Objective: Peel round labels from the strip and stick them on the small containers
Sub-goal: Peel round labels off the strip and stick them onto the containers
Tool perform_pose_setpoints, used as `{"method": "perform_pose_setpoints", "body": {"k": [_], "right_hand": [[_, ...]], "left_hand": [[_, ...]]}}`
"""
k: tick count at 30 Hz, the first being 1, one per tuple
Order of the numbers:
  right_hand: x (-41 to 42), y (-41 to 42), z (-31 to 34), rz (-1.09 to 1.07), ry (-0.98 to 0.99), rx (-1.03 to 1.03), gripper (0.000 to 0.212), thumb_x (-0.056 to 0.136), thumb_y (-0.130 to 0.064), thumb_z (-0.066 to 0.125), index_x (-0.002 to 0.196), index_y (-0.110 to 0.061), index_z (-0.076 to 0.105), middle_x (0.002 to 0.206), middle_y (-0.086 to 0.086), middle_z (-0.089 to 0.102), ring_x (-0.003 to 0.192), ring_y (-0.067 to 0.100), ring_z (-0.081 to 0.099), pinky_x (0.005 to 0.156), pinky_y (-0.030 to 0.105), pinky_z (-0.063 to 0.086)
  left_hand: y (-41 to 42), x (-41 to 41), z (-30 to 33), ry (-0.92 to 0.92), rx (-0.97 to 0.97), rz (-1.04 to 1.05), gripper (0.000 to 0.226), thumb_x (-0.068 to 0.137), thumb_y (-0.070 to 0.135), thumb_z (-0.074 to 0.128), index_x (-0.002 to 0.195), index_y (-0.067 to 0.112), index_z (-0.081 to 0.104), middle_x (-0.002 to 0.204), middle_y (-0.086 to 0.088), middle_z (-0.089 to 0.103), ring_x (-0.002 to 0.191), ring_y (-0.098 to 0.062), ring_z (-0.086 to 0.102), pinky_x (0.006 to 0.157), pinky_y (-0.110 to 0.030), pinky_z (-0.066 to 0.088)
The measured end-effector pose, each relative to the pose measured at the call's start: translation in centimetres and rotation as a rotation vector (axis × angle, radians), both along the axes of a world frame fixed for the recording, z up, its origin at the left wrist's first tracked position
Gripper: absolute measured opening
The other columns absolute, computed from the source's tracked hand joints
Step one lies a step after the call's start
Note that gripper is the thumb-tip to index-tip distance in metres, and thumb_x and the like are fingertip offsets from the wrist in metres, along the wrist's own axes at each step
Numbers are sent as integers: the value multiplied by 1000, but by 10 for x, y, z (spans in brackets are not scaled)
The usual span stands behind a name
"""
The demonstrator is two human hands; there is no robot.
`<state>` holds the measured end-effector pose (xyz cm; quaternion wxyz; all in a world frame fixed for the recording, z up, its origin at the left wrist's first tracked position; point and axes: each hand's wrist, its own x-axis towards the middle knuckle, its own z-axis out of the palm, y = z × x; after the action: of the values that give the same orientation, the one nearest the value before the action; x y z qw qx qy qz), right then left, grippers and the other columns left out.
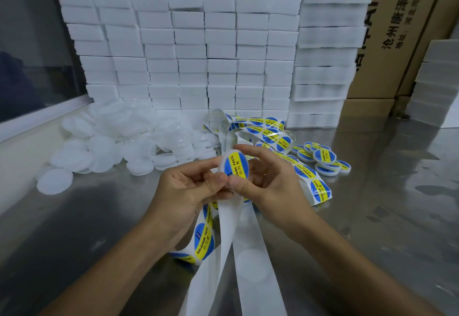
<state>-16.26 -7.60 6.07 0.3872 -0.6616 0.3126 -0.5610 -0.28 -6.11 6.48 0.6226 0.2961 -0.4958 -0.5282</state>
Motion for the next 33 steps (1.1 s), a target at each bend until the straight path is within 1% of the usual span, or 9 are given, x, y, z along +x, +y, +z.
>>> {"method": "perform_pose_setpoints", "body": {"k": [4,7,11,17,20,22,28,31,33], "right_hand": [[-7,-2,2,142,-62,124,38,79,-3,71,112,-19,61,79,14,73,63,24,69,60,29,56],[-8,0,5,75,-59,108,20,78,-23,69,94,-13,62,65,9,71,46,19,63,48,26,51],[-4,1,5,-48,-77,81,36,76,-34,68,69,-7,47,56,9,67,32,16,50,35,20,39],[-4,-4,-1,5,-58,65,5,93,-2,59,94,-7,60,62,12,68,47,16,61,50,27,52],[-4,-5,-2,38,-34,54,32,85,6,67,111,-11,61,79,18,71,64,24,68,65,35,58],[-4,-4,-1,46,-40,53,36,81,5,72,109,-16,63,81,17,73,66,25,69,65,33,58],[-6,-5,0,-50,-84,65,10,90,-7,64,99,-6,67,65,7,71,47,15,60,49,26,53],[-6,-4,-2,-123,-24,-1,15,87,-11,69,102,-10,68,77,7,73,51,15,64,51,31,56],[-5,-4,-5,-219,111,-139,31,81,-19,78,110,-19,67,100,0,70,68,12,69,58,32,58]], "left_hand": [[-1,4,4,1,26,-32,22,69,12,65,84,16,80,81,-14,75,65,-20,70,56,-24,56],[0,5,5,-43,21,-55,22,71,14,63,84,17,80,82,-12,75,65,-17,68,53,-22,53],[2,3,3,-161,-10,-122,23,73,20,62,86,24,80,80,-10,74,61,-15,61,53,-21,50],[-5,5,3,-105,50,61,23,73,23,66,88,9,75,82,-13,74,63,-17,67,53,-21,52],[-6,5,4,-53,69,132,24,67,19,70,88,7,72,81,-13,75,68,-20,72,57,-24,56],[-7,6,4,-32,74,147,26,64,15,72,89,6,71,79,-13,75,68,-22,72,58,-26,57],[-4,3,4,-53,68,117,30,57,9,75,87,7,74,80,-13,74,68,-25,72,57,-24,56],[-4,3,4,-22,83,118,28,58,8,74,86,7,74,80,-15,75,66,-24,72,57,-24,57],[-5,3,4,6,89,123,22,59,7,73,81,9,75,79,-16,75,63,-24,72,56,-24,57]]}}
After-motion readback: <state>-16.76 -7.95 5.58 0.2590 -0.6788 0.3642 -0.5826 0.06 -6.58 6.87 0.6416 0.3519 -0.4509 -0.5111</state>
